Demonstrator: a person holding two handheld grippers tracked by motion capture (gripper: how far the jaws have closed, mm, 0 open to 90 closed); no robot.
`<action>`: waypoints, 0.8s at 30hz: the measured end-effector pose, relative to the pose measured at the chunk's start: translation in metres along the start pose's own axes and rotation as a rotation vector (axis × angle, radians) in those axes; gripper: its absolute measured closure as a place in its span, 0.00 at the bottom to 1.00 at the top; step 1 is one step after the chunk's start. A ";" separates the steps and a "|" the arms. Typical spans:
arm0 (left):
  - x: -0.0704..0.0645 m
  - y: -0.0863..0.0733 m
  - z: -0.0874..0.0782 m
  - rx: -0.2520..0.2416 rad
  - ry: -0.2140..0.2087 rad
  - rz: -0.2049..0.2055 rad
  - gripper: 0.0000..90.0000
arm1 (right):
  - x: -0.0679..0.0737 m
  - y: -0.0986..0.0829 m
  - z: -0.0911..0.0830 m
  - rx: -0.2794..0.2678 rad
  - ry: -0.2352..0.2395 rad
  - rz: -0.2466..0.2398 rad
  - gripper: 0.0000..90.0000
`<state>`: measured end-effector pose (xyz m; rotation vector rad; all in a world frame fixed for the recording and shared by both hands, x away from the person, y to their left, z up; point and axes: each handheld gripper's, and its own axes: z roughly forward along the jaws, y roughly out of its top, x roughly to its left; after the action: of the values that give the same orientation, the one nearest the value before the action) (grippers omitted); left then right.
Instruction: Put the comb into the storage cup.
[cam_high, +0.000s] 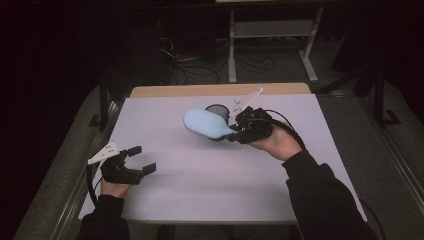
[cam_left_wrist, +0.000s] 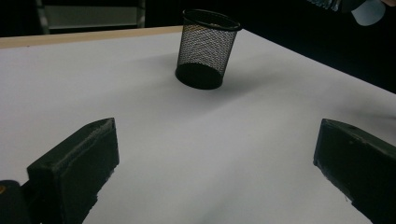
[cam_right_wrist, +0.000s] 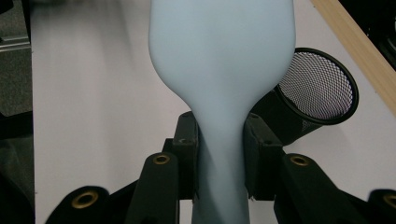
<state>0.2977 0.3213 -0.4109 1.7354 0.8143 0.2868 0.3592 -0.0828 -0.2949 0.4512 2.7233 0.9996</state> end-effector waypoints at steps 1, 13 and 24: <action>-0.001 0.002 0.000 -0.004 -0.005 0.003 0.00 | 0.000 0.001 0.000 -0.003 0.000 -0.002 0.76; -0.013 0.023 0.002 -0.034 -0.045 -0.019 0.01 | 0.006 0.017 -0.003 -0.030 -0.002 -0.035 0.76; -0.016 0.038 0.006 -0.032 -0.071 -0.050 0.02 | 0.008 0.027 -0.008 -0.053 -0.007 -0.048 0.76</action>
<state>0.3039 0.3021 -0.3750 1.6834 0.7957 0.2023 0.3554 -0.0652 -0.2716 0.3777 2.6805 1.0534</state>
